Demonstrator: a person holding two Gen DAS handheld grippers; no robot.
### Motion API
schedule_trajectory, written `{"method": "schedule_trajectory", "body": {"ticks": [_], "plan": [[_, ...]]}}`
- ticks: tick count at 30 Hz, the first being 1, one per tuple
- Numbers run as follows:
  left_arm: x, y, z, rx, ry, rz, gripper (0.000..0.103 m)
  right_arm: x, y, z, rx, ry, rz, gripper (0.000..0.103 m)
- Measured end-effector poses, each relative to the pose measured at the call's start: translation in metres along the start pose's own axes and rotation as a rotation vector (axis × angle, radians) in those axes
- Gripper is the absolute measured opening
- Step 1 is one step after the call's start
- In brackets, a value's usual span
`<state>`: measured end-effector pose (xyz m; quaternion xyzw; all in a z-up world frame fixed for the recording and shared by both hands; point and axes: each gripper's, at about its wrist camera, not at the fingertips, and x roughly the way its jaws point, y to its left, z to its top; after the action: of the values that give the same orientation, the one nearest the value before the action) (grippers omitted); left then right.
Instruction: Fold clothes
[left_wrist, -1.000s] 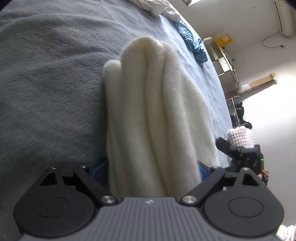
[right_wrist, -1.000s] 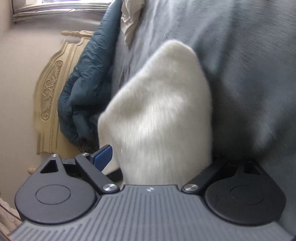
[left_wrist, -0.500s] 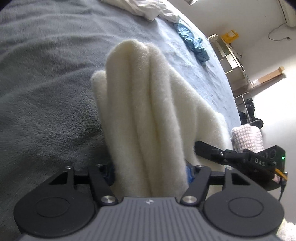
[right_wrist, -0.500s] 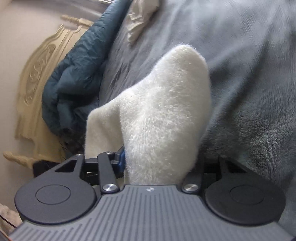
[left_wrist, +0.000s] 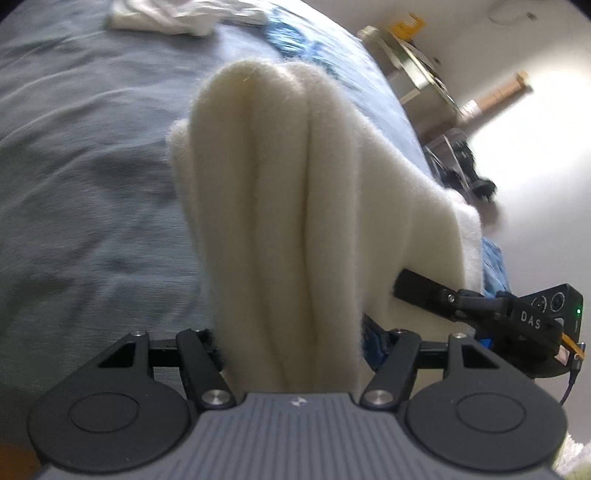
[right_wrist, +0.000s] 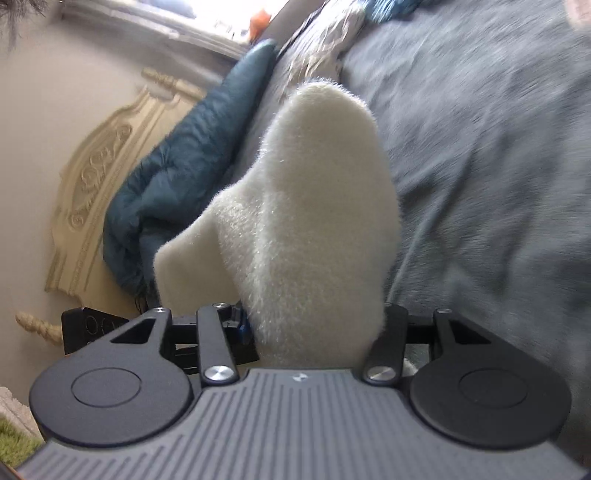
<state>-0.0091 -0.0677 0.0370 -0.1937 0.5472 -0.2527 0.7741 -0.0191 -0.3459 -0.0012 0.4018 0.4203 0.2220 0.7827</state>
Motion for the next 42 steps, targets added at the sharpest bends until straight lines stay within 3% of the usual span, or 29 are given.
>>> {"method": "schedule_trajectory", "body": {"ticks": [6, 11, 15, 21, 25, 30, 36, 42], "plan": [[0.013, -0.102, -0.003, 0.111, 0.017, -0.036, 0.066, -0.095, -0.013, 0.015, 0.029, -0.119, 0.004, 0.047], [0.043, -0.184, -0.011, 0.124, -0.008, -0.103, 0.066, -0.172, -0.033, 0.049, 0.034, -0.149, -0.008, 0.047], [0.082, -0.227, -0.013, 0.089, 0.002, -0.191, 0.066, -0.225, -0.040, 0.081, -0.022, -0.136, -0.093, 0.047], [0.140, -0.262, -0.019, 0.063, 0.042, -0.361, 0.066, -0.279, -0.050, 0.124, -0.102, -0.100, -0.234, 0.047], [0.179, -0.266, -0.005, 0.030, 0.090, -0.455, 0.066, -0.289, -0.054, 0.152, -0.130, -0.050, -0.326, 0.047], [0.216, -0.261, 0.020, -0.028, 0.100, -0.510, 0.066, -0.282, -0.070, 0.189, -0.128, 0.016, -0.392, 0.047], [0.247, -0.256, 0.051, -0.042, 0.074, -0.471, 0.065, -0.259, -0.103, 0.243, -0.143, 0.087, -0.357, 0.047], [0.279, -0.255, 0.071, -0.089, 0.054, -0.380, 0.066, -0.238, -0.159, 0.280, -0.094, 0.126, -0.250, 0.047]]}}
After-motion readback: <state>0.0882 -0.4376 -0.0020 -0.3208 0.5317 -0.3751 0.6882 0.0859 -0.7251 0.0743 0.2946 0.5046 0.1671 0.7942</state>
